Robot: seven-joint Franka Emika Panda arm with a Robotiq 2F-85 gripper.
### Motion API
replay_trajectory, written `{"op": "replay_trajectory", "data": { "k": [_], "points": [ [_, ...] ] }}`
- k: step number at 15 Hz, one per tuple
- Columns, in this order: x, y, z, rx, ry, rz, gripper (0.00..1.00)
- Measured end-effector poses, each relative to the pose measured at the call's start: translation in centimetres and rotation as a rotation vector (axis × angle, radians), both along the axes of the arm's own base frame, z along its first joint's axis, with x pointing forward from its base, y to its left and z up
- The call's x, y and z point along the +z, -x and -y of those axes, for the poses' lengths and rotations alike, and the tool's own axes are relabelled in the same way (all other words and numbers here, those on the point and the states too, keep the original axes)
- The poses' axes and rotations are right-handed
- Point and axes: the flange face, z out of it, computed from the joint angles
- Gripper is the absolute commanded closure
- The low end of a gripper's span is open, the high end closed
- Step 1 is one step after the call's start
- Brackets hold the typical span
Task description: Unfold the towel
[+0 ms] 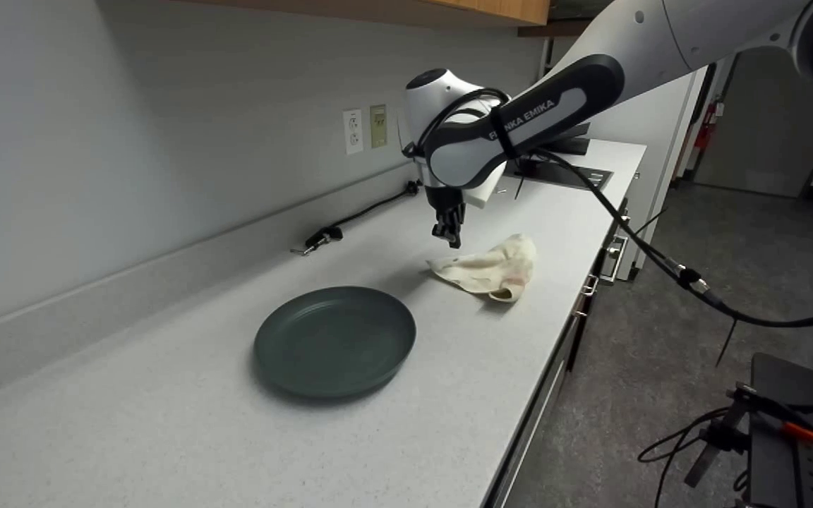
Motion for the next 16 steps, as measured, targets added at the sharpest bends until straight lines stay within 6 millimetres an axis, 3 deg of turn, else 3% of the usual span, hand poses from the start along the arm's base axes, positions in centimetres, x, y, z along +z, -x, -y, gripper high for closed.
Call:
{"op": "replay_trajectory", "data": {
  "k": [4, 9, 16],
  "points": [
    [-2.7, 1.2, 0.4, -0.001, -0.065, -0.071, 1.00],
    [-4.8, 1.5, 0.4, -0.030, -0.126, -0.096, 1.00],
    [-4.8, 0.6, 0.8, -0.080, -0.165, -0.104, 1.00]
  ]
}}
